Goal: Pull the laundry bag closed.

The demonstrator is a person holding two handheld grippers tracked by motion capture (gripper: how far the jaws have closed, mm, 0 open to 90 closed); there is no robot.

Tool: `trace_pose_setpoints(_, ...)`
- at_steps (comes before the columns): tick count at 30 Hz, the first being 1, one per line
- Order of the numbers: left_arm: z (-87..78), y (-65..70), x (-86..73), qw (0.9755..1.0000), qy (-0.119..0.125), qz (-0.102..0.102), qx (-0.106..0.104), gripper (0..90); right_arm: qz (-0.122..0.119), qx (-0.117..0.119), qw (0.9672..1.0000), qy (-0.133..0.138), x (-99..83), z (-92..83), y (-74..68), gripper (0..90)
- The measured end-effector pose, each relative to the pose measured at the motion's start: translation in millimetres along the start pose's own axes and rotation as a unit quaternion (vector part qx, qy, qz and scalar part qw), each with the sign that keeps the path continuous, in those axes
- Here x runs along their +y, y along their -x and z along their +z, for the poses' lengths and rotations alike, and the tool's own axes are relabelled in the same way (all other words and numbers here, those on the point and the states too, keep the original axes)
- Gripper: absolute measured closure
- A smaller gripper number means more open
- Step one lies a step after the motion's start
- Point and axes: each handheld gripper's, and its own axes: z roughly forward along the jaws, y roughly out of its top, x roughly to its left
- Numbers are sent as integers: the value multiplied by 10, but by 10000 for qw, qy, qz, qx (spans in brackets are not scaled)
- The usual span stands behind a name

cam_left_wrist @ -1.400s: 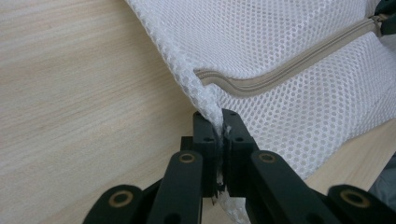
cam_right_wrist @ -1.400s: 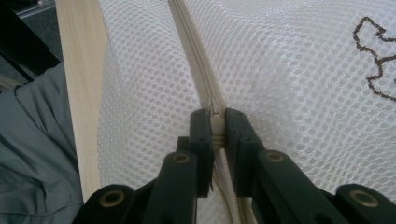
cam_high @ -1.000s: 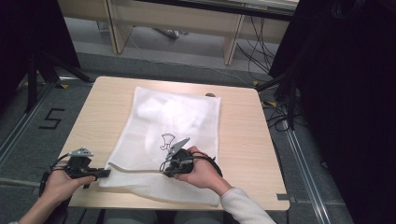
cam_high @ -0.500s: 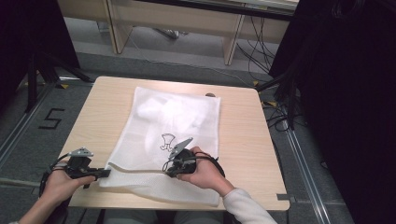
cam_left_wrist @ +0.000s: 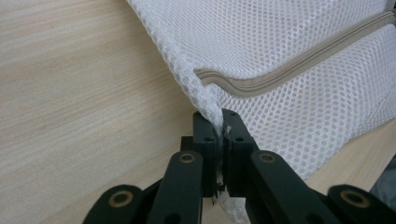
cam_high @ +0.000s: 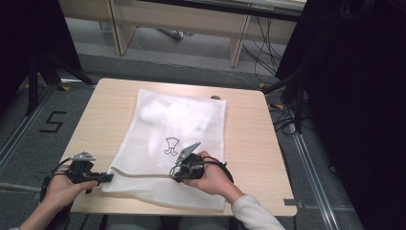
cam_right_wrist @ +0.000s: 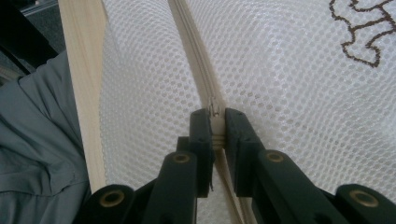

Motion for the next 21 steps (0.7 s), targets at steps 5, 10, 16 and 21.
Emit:
trace_pose_setpoints(5,1,2,1,10000,-7,16,14,853,34,-10,10000,-23,-33,-24,5,827)
trace_pose_setpoints(10,2,3,0,10000,2,7,11,853,37,-14,10000,-11,-53,-39,6,828)
trace_pose_setpoints(16,1,2,0,10000,1,8,11,853,3,-39,10000,-5,-65,-51,9,827)
trace_pose_setpoints(21,1,2,-1,10000,5,6,20,853,58,-36,10000,-23,-85,-68,11,827)
